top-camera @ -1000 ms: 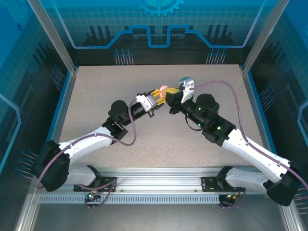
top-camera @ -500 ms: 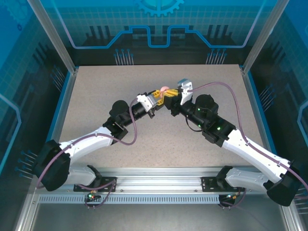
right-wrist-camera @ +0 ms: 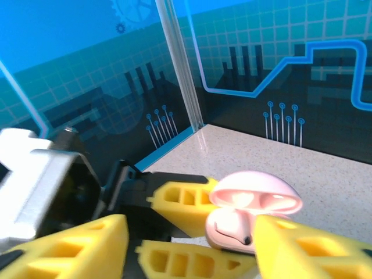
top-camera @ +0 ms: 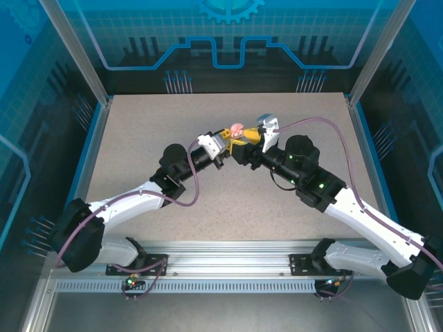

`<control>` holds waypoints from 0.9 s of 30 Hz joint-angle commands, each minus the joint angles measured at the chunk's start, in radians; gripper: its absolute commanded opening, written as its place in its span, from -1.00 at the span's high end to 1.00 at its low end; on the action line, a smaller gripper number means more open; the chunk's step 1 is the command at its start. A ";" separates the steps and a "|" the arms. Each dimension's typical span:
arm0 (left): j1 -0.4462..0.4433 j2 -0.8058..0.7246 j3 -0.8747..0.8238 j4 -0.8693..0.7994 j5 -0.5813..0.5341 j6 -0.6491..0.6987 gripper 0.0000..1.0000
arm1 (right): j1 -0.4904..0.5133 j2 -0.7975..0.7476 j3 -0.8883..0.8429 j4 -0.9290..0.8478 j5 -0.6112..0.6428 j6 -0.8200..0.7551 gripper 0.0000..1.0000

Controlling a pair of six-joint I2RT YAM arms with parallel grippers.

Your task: Insert the wireless bluetooth earbuds into the charging case

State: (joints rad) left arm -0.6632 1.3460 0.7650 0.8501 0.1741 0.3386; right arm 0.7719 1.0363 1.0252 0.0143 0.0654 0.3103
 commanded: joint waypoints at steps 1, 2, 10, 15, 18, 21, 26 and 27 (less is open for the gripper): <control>-0.008 0.007 0.020 0.043 -0.017 -0.017 1.00 | 0.009 -0.028 0.070 -0.034 -0.042 0.006 -0.31; -0.008 0.008 0.018 0.045 -0.018 -0.017 1.00 | 0.006 -0.034 0.077 -0.042 -0.039 0.012 -0.36; -0.007 0.010 -0.001 0.058 -0.033 -0.028 1.00 | -0.080 -0.079 0.126 -0.156 0.036 0.087 -0.46; -0.008 0.016 -0.033 0.070 -0.041 -0.036 1.00 | -0.203 -0.035 0.147 -0.291 0.003 0.165 -0.46; -0.008 0.021 -0.060 0.083 -0.038 -0.049 1.00 | -0.259 0.025 0.166 -0.375 -0.033 0.189 -0.46; -0.008 0.025 -0.087 0.096 -0.038 -0.070 1.00 | -0.296 0.084 0.164 -0.413 -0.065 0.197 -0.47; -0.008 0.027 -0.145 0.119 -0.012 -0.115 1.00 | -0.326 0.212 0.227 -0.519 -0.124 0.188 -0.47; -0.009 0.027 -0.152 0.116 -0.006 -0.123 1.00 | -0.326 0.238 0.249 -0.543 -0.132 0.178 -0.47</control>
State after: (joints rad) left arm -0.6640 1.3693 0.6392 0.9123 0.1505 0.2668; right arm 0.4572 1.2160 1.1793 -0.4065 -0.0113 0.4950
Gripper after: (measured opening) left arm 0.234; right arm 0.734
